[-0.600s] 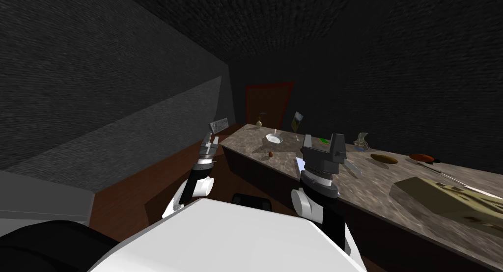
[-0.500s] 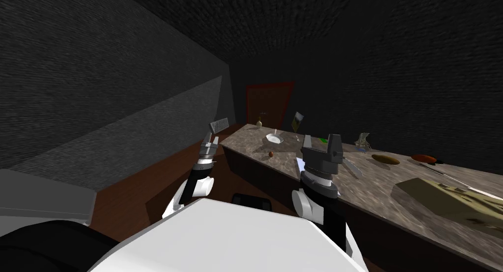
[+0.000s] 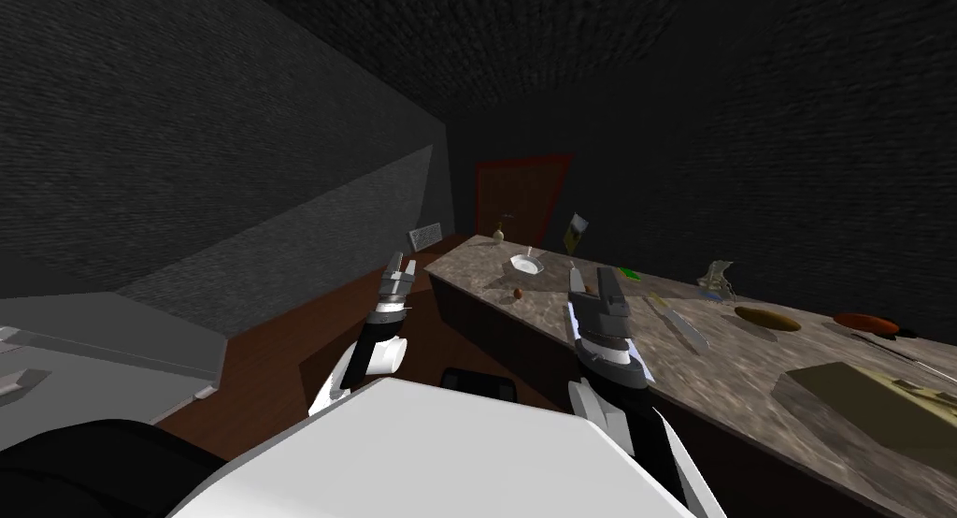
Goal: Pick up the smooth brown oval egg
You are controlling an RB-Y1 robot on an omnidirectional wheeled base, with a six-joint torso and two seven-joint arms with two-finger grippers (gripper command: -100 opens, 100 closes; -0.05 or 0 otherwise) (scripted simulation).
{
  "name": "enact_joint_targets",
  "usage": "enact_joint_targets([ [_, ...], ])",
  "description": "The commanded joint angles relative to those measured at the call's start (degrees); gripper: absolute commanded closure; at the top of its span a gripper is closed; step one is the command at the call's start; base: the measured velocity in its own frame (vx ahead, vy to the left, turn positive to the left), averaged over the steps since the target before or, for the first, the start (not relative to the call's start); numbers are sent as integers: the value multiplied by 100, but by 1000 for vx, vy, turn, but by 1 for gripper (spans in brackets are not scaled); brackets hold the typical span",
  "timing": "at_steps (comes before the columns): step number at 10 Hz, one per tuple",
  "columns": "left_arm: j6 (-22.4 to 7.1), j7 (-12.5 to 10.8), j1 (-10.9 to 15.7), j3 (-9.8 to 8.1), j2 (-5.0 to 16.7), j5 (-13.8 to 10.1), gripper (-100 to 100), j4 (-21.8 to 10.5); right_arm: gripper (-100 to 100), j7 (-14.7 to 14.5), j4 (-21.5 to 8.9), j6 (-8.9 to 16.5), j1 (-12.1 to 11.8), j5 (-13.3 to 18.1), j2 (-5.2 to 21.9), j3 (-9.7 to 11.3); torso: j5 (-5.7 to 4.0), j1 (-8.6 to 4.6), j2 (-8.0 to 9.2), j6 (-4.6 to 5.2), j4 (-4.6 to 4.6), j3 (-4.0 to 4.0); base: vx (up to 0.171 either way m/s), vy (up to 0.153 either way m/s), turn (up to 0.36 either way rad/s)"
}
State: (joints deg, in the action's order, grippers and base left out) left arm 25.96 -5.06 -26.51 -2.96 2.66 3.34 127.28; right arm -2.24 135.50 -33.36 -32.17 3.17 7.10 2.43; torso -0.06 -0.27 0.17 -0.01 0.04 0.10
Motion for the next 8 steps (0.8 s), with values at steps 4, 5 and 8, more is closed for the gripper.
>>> enact_joint_targets([
  [4,0,0,0,0,0,0,0,0,-100,-7,-158,438,-628,428,635,-229,-1,-5,3,-1,1,2,-54,-74,233],
  [5,0,0,0,0,0,0,0,0,-100,-7,-158,438,-679,428,635,-229,-2,-8,2,0,1,1,-40,-58,94],
  [8,0,0,0,0,0,0,0,0,-100,-34,-250,635,-1091,648,882,-349,0,-1,-7,0,-1,-4,-31,-51,207],
])
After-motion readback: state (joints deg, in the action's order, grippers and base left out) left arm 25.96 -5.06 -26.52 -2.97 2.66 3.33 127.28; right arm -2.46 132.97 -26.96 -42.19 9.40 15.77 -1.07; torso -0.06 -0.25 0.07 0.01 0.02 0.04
